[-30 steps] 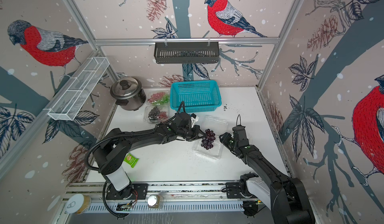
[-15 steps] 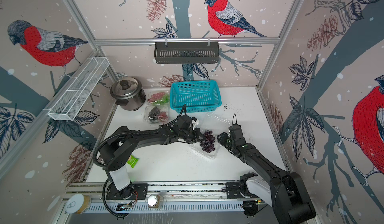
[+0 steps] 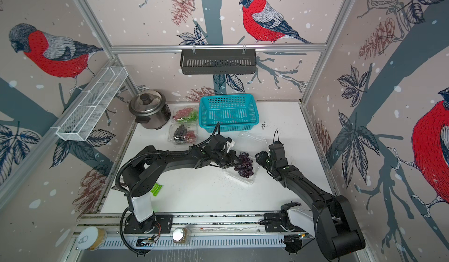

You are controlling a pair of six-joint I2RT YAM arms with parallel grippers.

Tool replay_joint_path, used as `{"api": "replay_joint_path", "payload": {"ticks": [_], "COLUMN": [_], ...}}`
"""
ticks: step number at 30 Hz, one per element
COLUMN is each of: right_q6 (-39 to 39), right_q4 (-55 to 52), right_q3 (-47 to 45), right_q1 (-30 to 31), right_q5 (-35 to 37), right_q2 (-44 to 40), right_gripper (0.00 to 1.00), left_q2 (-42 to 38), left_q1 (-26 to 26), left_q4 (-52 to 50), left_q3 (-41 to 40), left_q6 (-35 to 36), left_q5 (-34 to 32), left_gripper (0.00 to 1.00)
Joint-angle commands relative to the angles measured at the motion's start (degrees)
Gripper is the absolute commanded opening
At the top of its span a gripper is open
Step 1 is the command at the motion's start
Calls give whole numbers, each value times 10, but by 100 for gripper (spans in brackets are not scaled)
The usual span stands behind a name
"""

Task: Pack grapes into containers
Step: Place the grape into the packing box.

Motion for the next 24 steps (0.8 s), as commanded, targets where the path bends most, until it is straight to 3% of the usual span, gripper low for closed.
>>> {"api": "replay_joint_path", "payload": {"ticks": [1,14,24], "right_q6": [-5,-16,-16], "right_q4": [38,80,97], "right_q3": [-6,-27,-23], "right_q1": [-1,-18,-25], "right_q5": [11,30,34], "right_q2": [-6,-6,16], "right_gripper": [41,29,20], "left_q2": [-4,-8,-16], "left_q1": [0,2,3], "left_q4": [5,-13,-63], "left_q3": [-7,-6,-2], "left_q6": [8,14,34], "left_q5": [2,1,-21], "left_gripper": [5,8,19]}}
